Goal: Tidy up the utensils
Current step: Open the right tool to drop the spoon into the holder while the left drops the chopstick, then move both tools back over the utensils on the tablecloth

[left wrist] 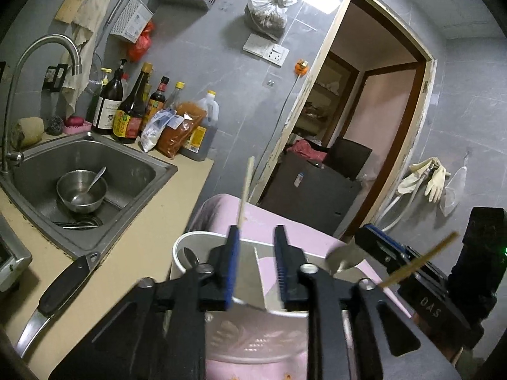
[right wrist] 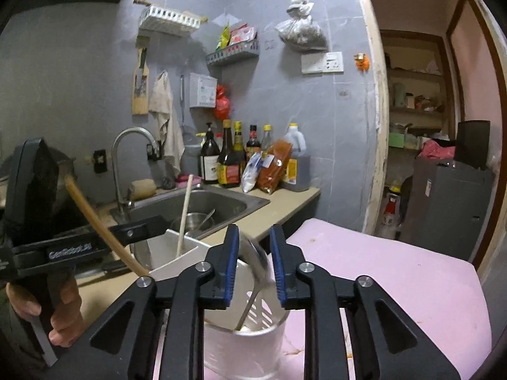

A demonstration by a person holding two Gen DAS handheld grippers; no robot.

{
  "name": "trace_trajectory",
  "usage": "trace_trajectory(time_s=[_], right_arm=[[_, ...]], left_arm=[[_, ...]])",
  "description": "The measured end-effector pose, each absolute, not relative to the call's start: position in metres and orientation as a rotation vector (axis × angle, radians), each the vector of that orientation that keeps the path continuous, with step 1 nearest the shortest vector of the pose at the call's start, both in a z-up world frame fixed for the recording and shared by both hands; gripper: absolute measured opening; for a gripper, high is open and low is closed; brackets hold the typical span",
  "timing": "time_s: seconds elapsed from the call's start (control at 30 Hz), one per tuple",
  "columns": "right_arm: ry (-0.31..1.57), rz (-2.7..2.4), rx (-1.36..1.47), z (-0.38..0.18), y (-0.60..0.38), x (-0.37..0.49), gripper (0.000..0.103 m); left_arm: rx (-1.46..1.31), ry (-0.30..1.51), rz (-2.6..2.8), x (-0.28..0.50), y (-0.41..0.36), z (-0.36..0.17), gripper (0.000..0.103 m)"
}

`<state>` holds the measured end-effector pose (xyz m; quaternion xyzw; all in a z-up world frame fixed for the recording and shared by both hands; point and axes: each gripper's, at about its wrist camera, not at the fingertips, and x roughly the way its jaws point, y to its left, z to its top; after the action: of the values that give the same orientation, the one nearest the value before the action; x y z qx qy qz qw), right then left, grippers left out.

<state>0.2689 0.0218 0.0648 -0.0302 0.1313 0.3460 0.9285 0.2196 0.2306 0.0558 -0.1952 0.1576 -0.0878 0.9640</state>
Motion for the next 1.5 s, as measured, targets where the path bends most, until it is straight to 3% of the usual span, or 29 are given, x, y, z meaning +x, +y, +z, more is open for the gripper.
trace_trajectory(time_s=[0.1,0.27,0.47,0.53,1.1,1.5], right_arm=[[0.251,0.695,-0.035,0.073,0.012,0.263,0.027],[0.191,0.641,0.021,0.087,-0.014,0.249,0.065],[0.099,0.555,0.044,0.102,-0.053,0.224,0.096],[0.068,0.523,0.044,0.105,-0.066,0.214,0.103],[0.092,0.307,-0.107,0.090,-0.170,0.165,0.103],[0.317,0.275,-0.146,0.047,-0.219,0.194,0.103]], left_arm=[[-0.402,0.296,-0.171,0.209,0.230,0.061,0.030],[-0.401,0.222,-0.126,0.182,0.223,0.073,0.059],[-0.342,0.141,-0.078,0.148,0.199,0.094,0.095],[-0.312,0.124,-0.067,0.141,0.187,0.100,0.099],[-0.105,0.156,-0.174,0.126,0.063,0.092,0.101],[-0.037,0.434,-0.261,0.175,0.007,0.044,0.101]])
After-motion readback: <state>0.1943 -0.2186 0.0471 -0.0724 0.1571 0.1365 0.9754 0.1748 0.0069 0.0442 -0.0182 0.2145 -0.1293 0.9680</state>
